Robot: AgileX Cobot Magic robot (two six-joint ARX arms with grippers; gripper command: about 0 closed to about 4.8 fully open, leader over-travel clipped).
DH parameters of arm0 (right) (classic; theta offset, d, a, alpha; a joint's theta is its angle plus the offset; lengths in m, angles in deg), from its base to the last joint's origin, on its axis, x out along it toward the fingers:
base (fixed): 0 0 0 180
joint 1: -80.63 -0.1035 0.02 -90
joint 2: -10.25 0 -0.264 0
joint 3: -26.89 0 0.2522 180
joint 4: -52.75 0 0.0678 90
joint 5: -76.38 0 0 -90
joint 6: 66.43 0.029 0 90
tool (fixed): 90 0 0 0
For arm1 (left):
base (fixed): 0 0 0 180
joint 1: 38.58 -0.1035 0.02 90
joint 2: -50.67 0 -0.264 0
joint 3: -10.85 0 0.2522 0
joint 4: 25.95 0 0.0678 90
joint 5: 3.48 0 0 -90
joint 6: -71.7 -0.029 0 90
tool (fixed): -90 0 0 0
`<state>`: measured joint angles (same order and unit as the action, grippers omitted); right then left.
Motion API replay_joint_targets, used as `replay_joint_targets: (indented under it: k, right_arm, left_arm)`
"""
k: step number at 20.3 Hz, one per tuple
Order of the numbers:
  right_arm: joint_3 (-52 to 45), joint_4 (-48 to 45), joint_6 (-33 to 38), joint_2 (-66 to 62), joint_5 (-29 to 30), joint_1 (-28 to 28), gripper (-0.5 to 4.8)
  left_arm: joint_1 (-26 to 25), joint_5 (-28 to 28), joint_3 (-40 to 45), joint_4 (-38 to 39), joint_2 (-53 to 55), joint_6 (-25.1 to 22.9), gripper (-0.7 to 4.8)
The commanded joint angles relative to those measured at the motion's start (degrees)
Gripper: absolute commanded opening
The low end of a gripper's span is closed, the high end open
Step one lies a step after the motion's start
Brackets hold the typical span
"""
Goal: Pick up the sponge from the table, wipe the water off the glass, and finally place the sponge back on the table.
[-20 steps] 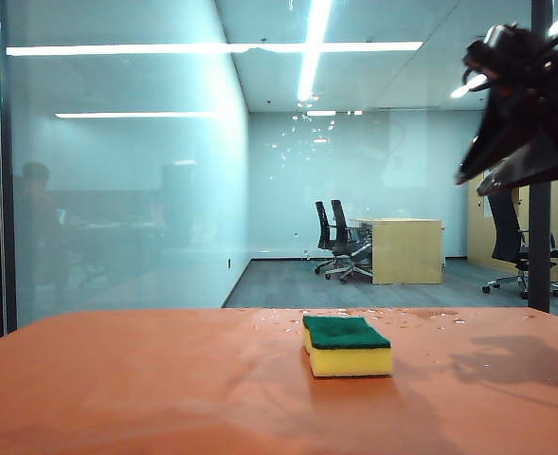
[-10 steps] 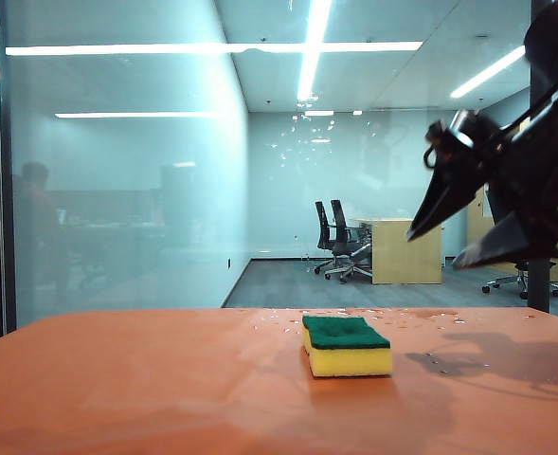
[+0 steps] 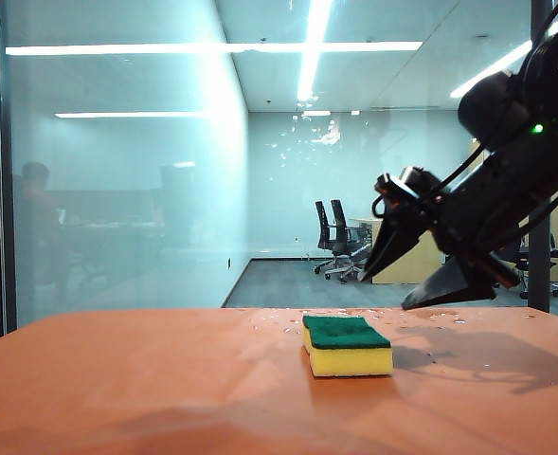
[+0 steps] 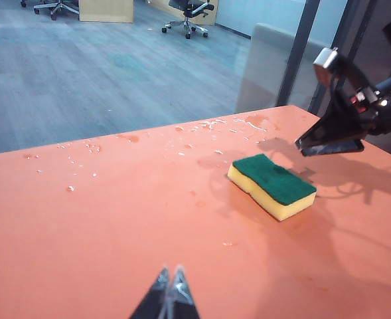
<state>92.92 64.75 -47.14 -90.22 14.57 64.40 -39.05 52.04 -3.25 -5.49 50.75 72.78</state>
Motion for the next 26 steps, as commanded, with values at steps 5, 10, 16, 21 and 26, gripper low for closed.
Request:
replay_joint_targets:
  k: [5, 10, 16, 21, 26]
  right_arm:
    - [3.2, -0.2, 0.2, -4.7, -0.1, -3.9, 3.08]
    - [4.6, 0.4, 0.2, -6.9, -2.5, -3.9, 3.11]
    - [7.3, 3.7, 0.2, -6.6, -0.4, -3.9, 3.21]
    - [7.7, 4.8, 0.2, -6.4, -0.6, -3.8, 3.21]
    - [7.7, 4.5, 0.0, -6.3, -1.2, -3.7, 3.21]
  left_arm:
    - [0.0, -0.3, -0.2, 0.1, 0.1, -0.2, -0.05]
    - [0.0, -0.3, -0.2, 0.1, 0.1, -0.2, -0.05]
    - [0.0, -0.3, -0.2, 0.1, 0.1, -0.2, -0.05]
    - [0.0, -0.3, -0.2, 0.1, 0.1, -0.2, -0.05]
    - [0.0, -0.3, -0.2, 0.1, 0.1, -0.2, -0.05]
